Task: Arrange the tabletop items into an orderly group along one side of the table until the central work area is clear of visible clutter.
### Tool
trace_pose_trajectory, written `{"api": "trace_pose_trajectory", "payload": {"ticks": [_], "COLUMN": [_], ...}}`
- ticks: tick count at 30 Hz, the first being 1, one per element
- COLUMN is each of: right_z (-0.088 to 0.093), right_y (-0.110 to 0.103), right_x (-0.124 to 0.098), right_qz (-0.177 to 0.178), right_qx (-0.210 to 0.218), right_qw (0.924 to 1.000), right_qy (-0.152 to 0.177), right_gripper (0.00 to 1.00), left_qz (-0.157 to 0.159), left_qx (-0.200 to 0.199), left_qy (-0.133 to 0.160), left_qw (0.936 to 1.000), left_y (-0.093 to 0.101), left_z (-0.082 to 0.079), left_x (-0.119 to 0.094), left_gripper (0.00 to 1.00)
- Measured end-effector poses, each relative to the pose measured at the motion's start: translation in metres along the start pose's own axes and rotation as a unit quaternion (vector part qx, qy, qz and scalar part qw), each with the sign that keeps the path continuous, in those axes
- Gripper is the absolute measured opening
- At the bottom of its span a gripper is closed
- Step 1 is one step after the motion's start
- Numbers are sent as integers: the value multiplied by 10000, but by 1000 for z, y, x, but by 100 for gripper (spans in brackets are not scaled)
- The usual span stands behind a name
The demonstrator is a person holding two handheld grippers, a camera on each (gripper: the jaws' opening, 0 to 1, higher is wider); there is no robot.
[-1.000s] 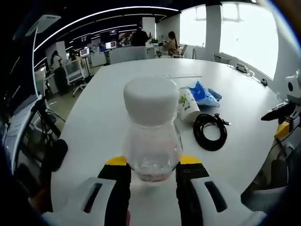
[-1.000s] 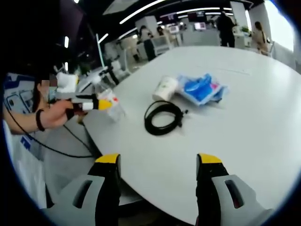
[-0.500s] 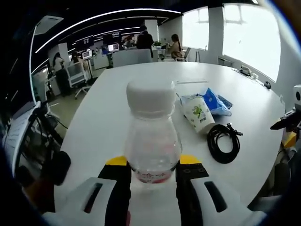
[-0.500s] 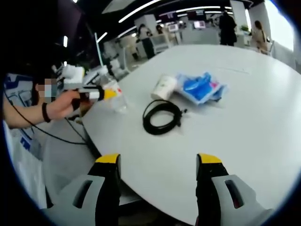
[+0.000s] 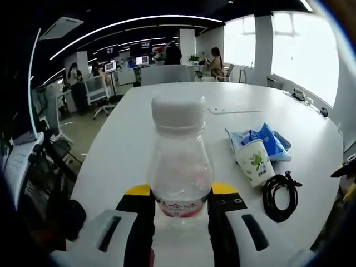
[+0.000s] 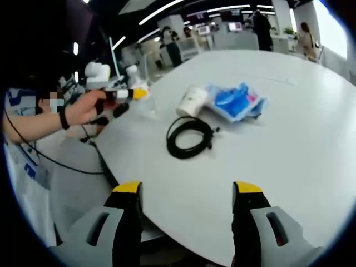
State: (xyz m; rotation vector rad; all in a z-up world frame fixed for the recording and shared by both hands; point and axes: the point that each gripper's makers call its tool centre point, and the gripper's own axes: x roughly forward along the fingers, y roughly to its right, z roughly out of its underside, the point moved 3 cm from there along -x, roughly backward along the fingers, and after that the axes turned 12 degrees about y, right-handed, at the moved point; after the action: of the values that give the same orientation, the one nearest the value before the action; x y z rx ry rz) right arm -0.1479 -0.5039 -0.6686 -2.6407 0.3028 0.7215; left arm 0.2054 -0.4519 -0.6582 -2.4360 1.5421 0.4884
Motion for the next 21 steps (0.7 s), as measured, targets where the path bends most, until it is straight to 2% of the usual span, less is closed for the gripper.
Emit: {"api": "trace_pose_trajectory", "payload": {"ticks": [8, 13, 21], "right_z": [9, 11, 12], "right_y": [6, 8, 7], "right_x": [-4, -5, -1], "right_qz": [70, 104, 70], "right_qx": [94, 143, 167], "right_qw": [9999, 9998, 9997], "right_qy": [-79, -95, -156], "right_gripper": [63, 63, 63], "left_qz": [-170, -299, -395], "left_qx": [-97, -177, -226], "left_qy": [8, -65, -4], "left_qw": [9998, 9994, 9990], "left_y": [-13, -18, -16], "left_z": [-2, 2, 3], "left_x": [19, 29, 32], "left_gripper": [35, 35, 36]}}
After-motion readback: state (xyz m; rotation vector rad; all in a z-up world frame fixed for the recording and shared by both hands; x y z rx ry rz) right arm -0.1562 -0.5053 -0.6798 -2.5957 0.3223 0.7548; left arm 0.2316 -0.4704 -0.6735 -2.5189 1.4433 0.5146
